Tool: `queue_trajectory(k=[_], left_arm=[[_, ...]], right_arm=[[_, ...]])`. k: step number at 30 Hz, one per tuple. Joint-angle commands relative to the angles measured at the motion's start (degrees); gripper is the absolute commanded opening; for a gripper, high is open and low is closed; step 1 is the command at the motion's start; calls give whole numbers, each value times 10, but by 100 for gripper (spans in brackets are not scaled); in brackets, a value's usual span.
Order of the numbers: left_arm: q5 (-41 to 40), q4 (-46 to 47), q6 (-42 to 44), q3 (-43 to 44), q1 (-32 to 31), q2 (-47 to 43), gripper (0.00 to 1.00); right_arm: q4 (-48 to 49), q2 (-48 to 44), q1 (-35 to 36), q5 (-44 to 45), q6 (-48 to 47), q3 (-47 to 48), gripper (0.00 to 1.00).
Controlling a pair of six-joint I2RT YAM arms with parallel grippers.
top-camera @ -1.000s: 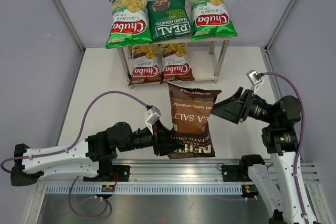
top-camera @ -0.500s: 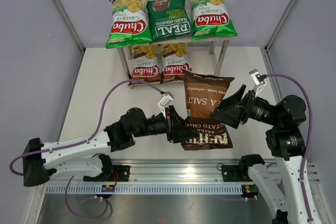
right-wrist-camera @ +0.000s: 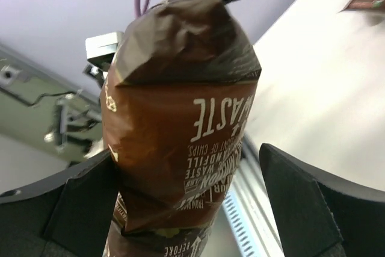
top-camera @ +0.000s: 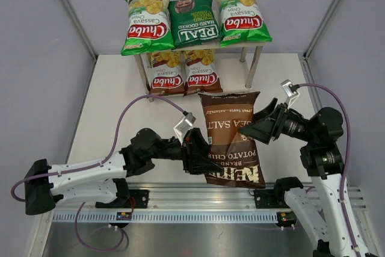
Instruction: Place and organize the chips bags onto the shelf
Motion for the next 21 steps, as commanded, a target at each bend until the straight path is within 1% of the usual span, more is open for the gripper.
queue_trajectory(k=[1,3,4,6,7,9,10,11,12,13,14,15,17,18,19,20,21], left_arm=[[75,75,51,19,-13,-7,0],[74,56,59,26,-13,-2,0],[76,46,74,29,-13,0,0],[75,6,90,39,-13,3,0],[78,-6,108,47,-13,4,0],[64,-52,126,55,-12,2,1],[42,-69,139,62,-12,-1,2],[30,-98,142,65,-11,-2,4],[25,-110,143,70,-9,-2,4],[14,-120,145,77,-8,-4,4],[4,-144,147,82,-8,-5,4],[-8,-161,150,88,-8,-8,5],[-54,-205,154,98,-6,-16,8],[-68,-212,153,94,-5,-21,11],[-89,-214,148,91,-3,-27,15],[-97,-211,144,85,-2,-39,19],[-108,-206,138,71,-2,-46,26]], right_arm=[[215,16,-1,-53,172,-28,99],[262,16,-1,-64,220,-25,99],[271,18,-1,-72,235,-23,99],[250,20,-1,-71,241,-15,97],[251,19,-1,-72,244,-13,89],[239,16,-1,-78,247,-9,78],[226,14,-1,-72,241,-8,70],[194,11,-1,-63,195,-1,58],[114,2,-1,-52,161,20,56],[66,-1,-1,-33,127,31,56],[37,-3,-1,-28,89,39,55],[22,-9,-1,-24,83,45,53],[33,-14,-1,-17,91,45,46],[46,-21,-1,-11,94,43,34],[55,-25,-1,0,97,43,30],[67,-28,-1,4,110,42,29],[96,-33,-1,7,120,37,21]])
